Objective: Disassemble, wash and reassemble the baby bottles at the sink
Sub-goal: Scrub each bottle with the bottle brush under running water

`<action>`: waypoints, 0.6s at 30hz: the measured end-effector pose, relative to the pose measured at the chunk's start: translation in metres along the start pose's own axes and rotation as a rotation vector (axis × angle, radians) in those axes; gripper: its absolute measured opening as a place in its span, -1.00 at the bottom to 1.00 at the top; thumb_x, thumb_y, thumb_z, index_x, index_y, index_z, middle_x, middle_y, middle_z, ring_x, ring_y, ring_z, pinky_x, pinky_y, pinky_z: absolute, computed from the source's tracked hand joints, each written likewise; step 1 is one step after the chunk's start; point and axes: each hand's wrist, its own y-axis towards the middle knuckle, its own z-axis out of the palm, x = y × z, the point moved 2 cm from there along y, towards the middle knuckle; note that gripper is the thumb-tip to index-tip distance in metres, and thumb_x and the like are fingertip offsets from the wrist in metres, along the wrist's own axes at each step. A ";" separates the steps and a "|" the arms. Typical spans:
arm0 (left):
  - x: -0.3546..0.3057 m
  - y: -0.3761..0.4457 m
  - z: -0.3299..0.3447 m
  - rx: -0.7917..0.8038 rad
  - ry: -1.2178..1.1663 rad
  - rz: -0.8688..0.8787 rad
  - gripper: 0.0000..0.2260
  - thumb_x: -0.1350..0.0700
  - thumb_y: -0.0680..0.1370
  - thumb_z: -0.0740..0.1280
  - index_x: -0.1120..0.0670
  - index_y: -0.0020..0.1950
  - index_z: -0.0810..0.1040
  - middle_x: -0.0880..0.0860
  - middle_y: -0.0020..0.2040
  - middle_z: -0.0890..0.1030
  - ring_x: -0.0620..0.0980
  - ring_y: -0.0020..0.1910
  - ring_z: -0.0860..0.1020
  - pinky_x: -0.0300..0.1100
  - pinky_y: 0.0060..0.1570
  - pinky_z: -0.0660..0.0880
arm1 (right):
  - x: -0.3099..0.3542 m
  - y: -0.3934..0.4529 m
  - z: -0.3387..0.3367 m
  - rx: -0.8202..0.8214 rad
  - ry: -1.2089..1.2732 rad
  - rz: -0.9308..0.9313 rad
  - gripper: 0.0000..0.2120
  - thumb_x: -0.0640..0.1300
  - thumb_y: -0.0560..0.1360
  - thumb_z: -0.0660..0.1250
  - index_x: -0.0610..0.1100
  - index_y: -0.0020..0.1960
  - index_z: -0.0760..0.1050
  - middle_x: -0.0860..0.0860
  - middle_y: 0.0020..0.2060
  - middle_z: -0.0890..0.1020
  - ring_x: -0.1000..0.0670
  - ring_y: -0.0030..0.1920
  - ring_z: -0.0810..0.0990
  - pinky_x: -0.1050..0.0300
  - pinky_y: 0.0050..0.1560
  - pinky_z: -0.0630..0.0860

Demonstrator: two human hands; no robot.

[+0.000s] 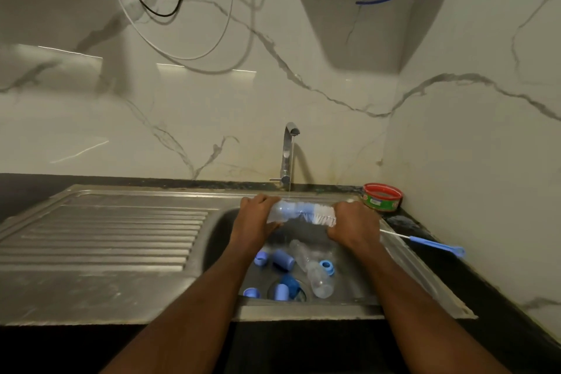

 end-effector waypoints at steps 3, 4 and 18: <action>-0.014 -0.001 0.004 0.057 0.049 0.155 -0.45 -0.05 0.52 0.48 -0.07 0.48 0.42 -0.01 0.41 0.48 0.09 0.33 0.38 0.01 0.28 0.43 | 0.015 -0.005 0.009 0.060 -0.005 -0.099 -0.58 0.15 0.38 0.47 0.06 0.19 0.58 0.01 0.03 0.67 -0.03 0.02 0.64 0.05 0.04 0.59; -0.009 -0.001 0.002 0.035 0.023 0.108 -0.45 -0.05 0.51 0.48 -0.07 0.48 0.42 -0.01 0.40 0.48 0.08 0.33 0.38 0.03 0.27 0.45 | 0.013 -0.005 0.007 0.046 -0.003 -0.092 -0.58 0.15 0.38 0.48 0.06 0.20 0.58 0.01 0.03 0.67 -0.03 0.02 0.64 0.06 0.01 0.59; 0.001 -0.009 -0.001 0.051 0.060 -0.026 -0.47 -0.05 0.50 0.49 -0.06 0.43 0.43 0.00 0.36 0.48 0.07 0.33 0.39 -0.05 0.26 0.43 | 0.015 -0.006 0.016 0.059 0.129 -0.260 -0.45 0.42 0.42 0.30 0.11 0.26 0.56 0.07 0.07 0.68 -0.03 0.03 0.64 0.05 0.06 0.56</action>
